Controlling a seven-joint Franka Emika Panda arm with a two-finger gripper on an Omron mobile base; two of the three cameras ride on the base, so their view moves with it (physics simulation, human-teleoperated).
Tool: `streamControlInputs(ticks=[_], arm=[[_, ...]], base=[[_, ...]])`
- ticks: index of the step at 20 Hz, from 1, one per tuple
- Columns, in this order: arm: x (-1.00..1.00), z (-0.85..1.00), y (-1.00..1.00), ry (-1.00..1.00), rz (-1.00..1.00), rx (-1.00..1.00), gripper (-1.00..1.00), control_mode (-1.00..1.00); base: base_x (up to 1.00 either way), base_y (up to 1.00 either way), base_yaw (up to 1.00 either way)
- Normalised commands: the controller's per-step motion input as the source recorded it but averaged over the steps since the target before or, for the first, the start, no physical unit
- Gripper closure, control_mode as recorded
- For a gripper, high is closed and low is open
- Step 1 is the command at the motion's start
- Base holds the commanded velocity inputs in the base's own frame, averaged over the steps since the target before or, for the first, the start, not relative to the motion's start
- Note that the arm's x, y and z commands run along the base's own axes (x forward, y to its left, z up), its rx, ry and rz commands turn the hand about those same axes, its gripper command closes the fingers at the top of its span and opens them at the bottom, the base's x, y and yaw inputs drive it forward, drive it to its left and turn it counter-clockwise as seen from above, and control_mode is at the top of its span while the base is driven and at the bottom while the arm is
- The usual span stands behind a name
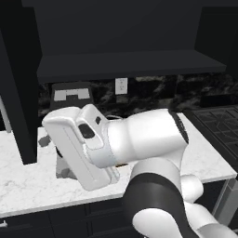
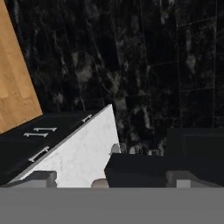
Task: Pick the kettle from the counter and place it on the tray. Then pick the mug from the cabinet and place it on the tray. Then close the cabinet doors.
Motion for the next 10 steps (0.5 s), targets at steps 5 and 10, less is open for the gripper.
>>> streamControlInputs(ticks=[5,10], arm=[[-0.29,0.21,0.55,0.00,0.00,0.02,-1.00,-1.00],[-0.08,0.11,0.54,-0.01,-0.02,0.01,-1.00,-1.00]], base=[[0.00,0.00,0.00],[0.00,0.00,0.00]])
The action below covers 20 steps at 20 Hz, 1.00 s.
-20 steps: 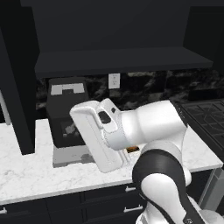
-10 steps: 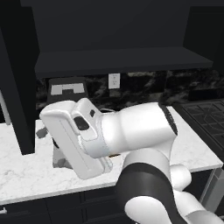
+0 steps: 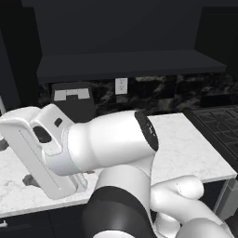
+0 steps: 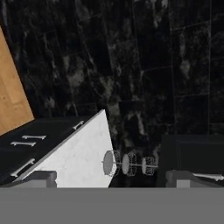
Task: Pick the kettle from the counter and place it on the tray. Then pick the mug from the cabinet and place it on the tray. Then close the cabinet doors.
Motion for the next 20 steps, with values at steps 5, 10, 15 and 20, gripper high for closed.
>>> streamControlInputs(ticks=[5,10,15,20], arm=[[0.08,0.06,0.48,-0.01,-0.11,0.02,-1.00,-1.00],[0.17,0.00,0.37,-0.07,-0.16,0.04,-1.00,-1.00],[0.36,0.00,0.19,-0.05,-0.14,0.07,-1.00,-1.00],[0.47,0.00,0.09,-0.04,-0.07,0.06,-1.00,-1.00]], base=[[0.00,0.00,0.00],[0.00,0.00,0.00],[0.00,0.00,0.00],[0.00,0.00,0.00]])
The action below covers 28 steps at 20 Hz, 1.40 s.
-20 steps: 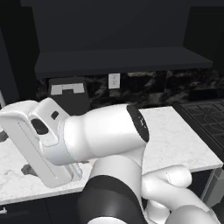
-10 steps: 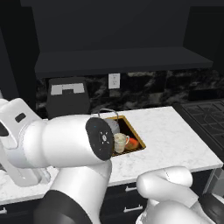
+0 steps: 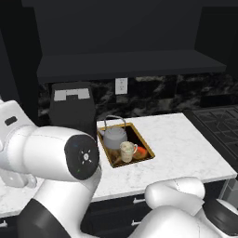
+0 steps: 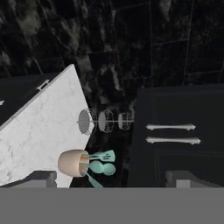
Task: Pick the kettle from the counter and place it on the tray. Then pick the mug from the cabinet and place it on the tray. Then close the cabinet doors.
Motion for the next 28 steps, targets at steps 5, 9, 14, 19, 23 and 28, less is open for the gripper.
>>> streamControlInputs(ticks=[5,9,14,19,23,28], arm=[[0.42,0.00,0.00,-0.03,-0.07,0.01,-1.00,-1.00],[0.33,0.00,0.00,-0.02,-0.01,0.03,-1.00,-1.00],[0.17,0.04,-0.26,-0.01,-0.04,0.02,-1.00,-1.00],[0.03,0.12,-0.55,0.00,-0.13,0.01,-1.00,-1.00],[0.00,0.17,-0.53,0.00,-0.18,0.00,-1.00,-1.00],[0.03,0.18,-0.58,0.00,-0.20,0.00,-1.00,-1.00]], base=[[0.00,0.00,0.00],[0.00,0.00,0.00],[0.00,0.00,0.00],[0.00,0.00,0.00],[0.00,0.00,0.00],[0.00,0.00,0.00]])
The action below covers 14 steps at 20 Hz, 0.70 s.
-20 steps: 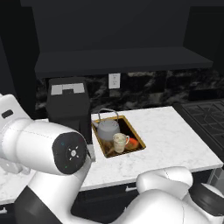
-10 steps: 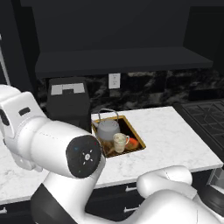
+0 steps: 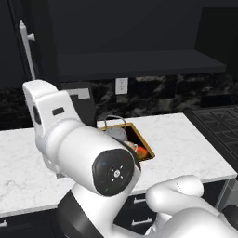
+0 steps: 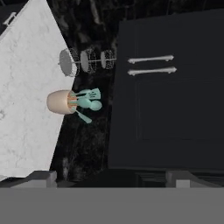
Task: Pick the kettle from the counter and place it on the tray. Then pick the mug from the cabinet and place it on the tray. Then close the cabinet doors.
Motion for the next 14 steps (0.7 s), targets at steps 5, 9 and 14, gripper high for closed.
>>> streamControlInputs(ticks=[5,9,14], arm=[[0.10,0.11,-0.60,0.02,-0.22,0.00,-1.00,-1.00],[0.26,0.00,-0.56,0.04,-0.22,0.00,-1.00,-1.00],[0.38,0.00,-0.50,0.02,-0.19,0.00,-1.00,-1.00]], base=[[0.00,0.00,0.00],[0.00,0.00,0.00],[0.00,0.00,0.00]])
